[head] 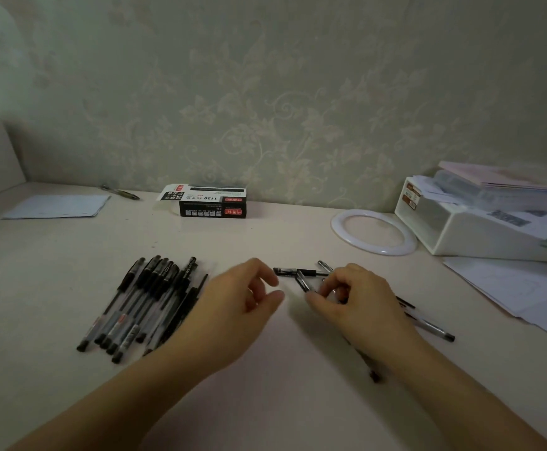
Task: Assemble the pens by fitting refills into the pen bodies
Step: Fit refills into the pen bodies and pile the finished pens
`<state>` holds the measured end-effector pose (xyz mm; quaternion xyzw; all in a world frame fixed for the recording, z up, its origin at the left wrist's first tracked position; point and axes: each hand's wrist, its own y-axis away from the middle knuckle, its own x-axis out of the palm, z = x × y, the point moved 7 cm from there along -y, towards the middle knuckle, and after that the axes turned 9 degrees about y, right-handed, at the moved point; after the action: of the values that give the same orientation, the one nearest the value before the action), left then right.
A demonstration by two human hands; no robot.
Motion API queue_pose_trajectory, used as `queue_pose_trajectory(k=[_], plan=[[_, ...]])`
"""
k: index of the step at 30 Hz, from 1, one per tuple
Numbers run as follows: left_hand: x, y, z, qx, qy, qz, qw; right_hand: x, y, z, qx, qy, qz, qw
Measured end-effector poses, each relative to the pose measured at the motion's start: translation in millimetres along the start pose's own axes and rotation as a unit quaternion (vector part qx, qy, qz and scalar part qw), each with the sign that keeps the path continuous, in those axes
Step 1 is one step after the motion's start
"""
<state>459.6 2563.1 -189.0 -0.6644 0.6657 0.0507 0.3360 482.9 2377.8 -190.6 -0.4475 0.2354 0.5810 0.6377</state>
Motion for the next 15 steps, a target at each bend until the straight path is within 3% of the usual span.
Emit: queue_pose_trajectory(k=[6,11,15], plan=[[16.9,1.6,9.8,-0.066,0.189,0.055,0.978,21.1,1.7,12.9,0.068,-0.318,0.112,0.939],[16.8,2.0,5.6,-0.059,0.176,0.081,0.979,35.1,9.1,17.4,0.087,-0.402,0.14,0.901],[15.7,3.5,-2.1,0.0,0.05,0.092,0.994,39.1,10.0,18.4,0.075,-0.415,0.148,0.895]])
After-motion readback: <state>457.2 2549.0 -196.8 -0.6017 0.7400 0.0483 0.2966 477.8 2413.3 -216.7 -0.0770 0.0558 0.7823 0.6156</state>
